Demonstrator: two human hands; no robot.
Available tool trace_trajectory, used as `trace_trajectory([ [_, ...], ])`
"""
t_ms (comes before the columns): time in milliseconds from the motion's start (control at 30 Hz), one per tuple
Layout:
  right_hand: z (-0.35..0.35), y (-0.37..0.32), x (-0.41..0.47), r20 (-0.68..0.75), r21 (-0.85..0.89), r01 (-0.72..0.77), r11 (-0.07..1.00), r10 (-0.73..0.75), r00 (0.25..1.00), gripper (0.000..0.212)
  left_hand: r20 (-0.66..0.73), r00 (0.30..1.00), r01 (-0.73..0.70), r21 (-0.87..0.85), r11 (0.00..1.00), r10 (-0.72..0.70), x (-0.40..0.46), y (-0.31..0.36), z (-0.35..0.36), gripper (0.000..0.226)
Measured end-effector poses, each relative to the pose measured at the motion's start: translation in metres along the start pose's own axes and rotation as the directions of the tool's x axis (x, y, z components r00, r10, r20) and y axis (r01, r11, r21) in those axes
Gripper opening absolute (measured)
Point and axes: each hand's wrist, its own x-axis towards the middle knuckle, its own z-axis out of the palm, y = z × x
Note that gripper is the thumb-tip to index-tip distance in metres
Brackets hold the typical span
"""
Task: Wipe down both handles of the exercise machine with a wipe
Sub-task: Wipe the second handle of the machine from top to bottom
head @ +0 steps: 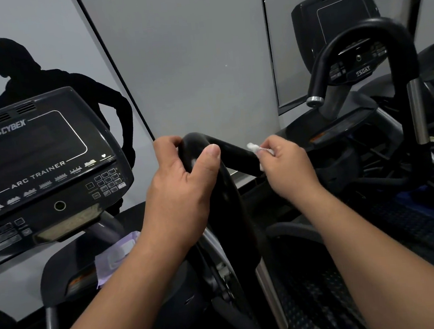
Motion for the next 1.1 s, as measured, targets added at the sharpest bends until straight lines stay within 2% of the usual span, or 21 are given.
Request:
trace_trajectory([
  [67, -0.006, -0.002, 0.01, 0.047, -0.01, -0.049, 0.999, 0.049, 0.998, 0.022, 0.003, 1.0, 0.0, 0.011, 1.0, 0.0, 0.0, -0.001, 0.0, 0.055],
  [133, -0.007, -0.007, 0.015, 0.102, -0.034, -0.025, 0.999, 0.028, 0.994, 0.021, 0.011, 1.0, 0.0, 0.027, 1.0, -0.001, 0.001, -0.001, 0.0, 0.055],
  [200, -0.007, -0.009, 0.02, 0.14, -0.05, -0.003, 0.999, 0.01, 0.99, 0.02, 0.015, 1.0, 0.002, 0.028, 1.0, -0.002, 0.001, -0.002, -0.001, 0.05],
  [267, -0.01, -0.01, 0.027, 0.182, -0.061, -0.042, 0.997, 0.052, 0.982, 0.019, 0.019, 1.0, 0.007, 0.027, 1.0, -0.007, 0.001, -0.001, -0.001, 0.045],
  [367, -0.014, -0.018, 0.037, 0.247, 0.007, -0.051, 0.999, 0.047, 0.968, 0.022, 0.019, 1.0, -0.001, 0.034, 0.999, 0.0, 0.001, -0.001, -0.002, 0.046],
  [433, -0.01, -0.02, 0.037, 0.237, 0.059, -0.041, 0.997, 0.026, 0.971, 0.023, 0.016, 1.0, -0.003, 0.029, 1.0, 0.003, 0.002, -0.002, -0.001, 0.047],
  [500, -0.005, -0.009, 0.032, 0.185, 0.099, -0.092, 0.991, 0.073, 0.98, 0.022, 0.025, 1.0, 0.005, 0.029, 1.0, -0.006, 0.002, -0.003, -0.001, 0.045],
  [567, -0.002, 0.001, 0.027, 0.15, 0.221, -0.165, 0.961, 0.133, 0.98, 0.023, 0.023, 1.0, 0.004, 0.032, 0.999, -0.005, 0.002, -0.002, -0.002, 0.042],
  [667, 0.005, 0.01, 0.02, 0.119, 0.437, -0.224, 0.871, 0.191, 0.974, 0.026, 0.026, 1.0, -0.001, 0.027, 1.0, 0.0, 0.003, -0.003, -0.002, 0.043],
  [733, 0.011, 0.019, 0.015, 0.096, 0.528, -0.275, 0.804, 0.265, 0.959, 0.02, 0.028, 1.0, -0.005, 0.024, 1.0, 0.004, 0.003, -0.002, -0.001, 0.044],
  [833, 0.019, 0.029, 0.005, 0.126, 0.641, -0.357, 0.679, 0.366, 0.922, 0.01, 0.026, 1.0, -0.011, 0.022, 1.0, 0.01, 0.002, -0.002, -0.002, 0.042],
  [900, 0.025, 0.033, -0.003, 0.182, 0.706, -0.386, 0.593, 0.375, 0.909, 0.018, 0.026, 1.0, -0.004, 0.011, 1.0, 0.003, 0.003, -0.002, -0.001, 0.04],
  [967, 0.03, 0.032, -0.01, 0.229, 0.773, -0.394, 0.497, 0.361, 0.904, 0.023, 0.021, 1.0, -0.002, 0.008, 1.0, 0.002, 0.002, -0.002, -0.001, 0.04],
  [1067, 0.032, 0.028, -0.011, 0.215, 0.885, -0.35, 0.308, 0.397, 0.892, 0.026, 0.02, 1.0, -0.003, 0.009, 1.0, 0.003, 0.002, -0.002, -0.001, 0.04],
  [1100, 0.034, 0.027, -0.011, 0.211, 0.893, -0.343, 0.29, 0.402, 0.891, 0.026, 0.02, 1.0, -0.001, 0.007, 1.0, 0.001, 0.001, -0.002, -0.001, 0.039],
])
